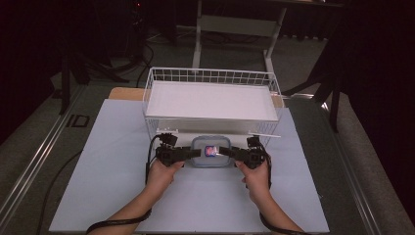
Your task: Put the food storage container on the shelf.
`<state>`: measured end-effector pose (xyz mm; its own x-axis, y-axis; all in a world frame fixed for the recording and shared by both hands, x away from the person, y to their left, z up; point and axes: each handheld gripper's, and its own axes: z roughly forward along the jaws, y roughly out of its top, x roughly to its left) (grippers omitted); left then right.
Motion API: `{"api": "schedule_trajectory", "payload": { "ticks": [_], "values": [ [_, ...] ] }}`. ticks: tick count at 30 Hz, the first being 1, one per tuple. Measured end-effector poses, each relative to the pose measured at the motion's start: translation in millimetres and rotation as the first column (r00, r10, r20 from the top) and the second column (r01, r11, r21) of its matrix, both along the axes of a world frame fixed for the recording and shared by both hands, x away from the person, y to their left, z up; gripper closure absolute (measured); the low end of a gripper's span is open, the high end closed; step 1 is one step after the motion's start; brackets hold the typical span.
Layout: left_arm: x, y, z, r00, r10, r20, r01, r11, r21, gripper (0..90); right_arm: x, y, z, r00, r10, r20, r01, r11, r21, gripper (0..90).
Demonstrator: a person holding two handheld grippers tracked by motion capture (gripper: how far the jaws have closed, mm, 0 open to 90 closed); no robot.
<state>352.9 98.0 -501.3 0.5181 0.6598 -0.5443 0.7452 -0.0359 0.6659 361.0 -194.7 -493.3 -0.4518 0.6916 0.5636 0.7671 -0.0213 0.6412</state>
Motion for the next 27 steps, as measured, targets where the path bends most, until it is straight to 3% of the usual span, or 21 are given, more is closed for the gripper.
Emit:
{"api": "schedule_trajectory", "payload": {
  "ticks": [6,18,20,25,27],
  "values": [
    [9.4,1.2,-2.7,0.9997,0.018,0.016,-0.018,0.9998,-0.003,50.6,10.4,2.6,-3.6,0.9996,-0.02,0.019,0.02,1.0,0.011,42.7],
    [21.8,2.0,-18.7,0.9994,0.027,0.022,-0.027,0.9996,0.005,50.4,21.0,5.0,-19.8,0.9989,-0.046,-0.003,0.046,0.999,0.017,42.5],
    [24.0,3.4,-20.2,0.9993,0.031,0.023,-0.03,0.9994,-0.015,50.3,22.8,5.6,-20.6,0.9988,-0.049,0.0,0.049,0.999,0.013,42.6],
    [27.1,3.5,-18.1,0.9988,0.033,0.035,-0.032,0.9993,-0.018,50.2,26.5,5.8,-18.1,0.998,-0.061,0.02,0.06,0.998,0.018,42.4],
    [28.7,3.4,-17.6,0.9978,0.035,0.055,-0.034,0.999,-0.028,50.0,26.9,5.8,-18.0,0.9974,-0.07,0.019,0.069,0.997,0.026,41.7]
  ]
}}
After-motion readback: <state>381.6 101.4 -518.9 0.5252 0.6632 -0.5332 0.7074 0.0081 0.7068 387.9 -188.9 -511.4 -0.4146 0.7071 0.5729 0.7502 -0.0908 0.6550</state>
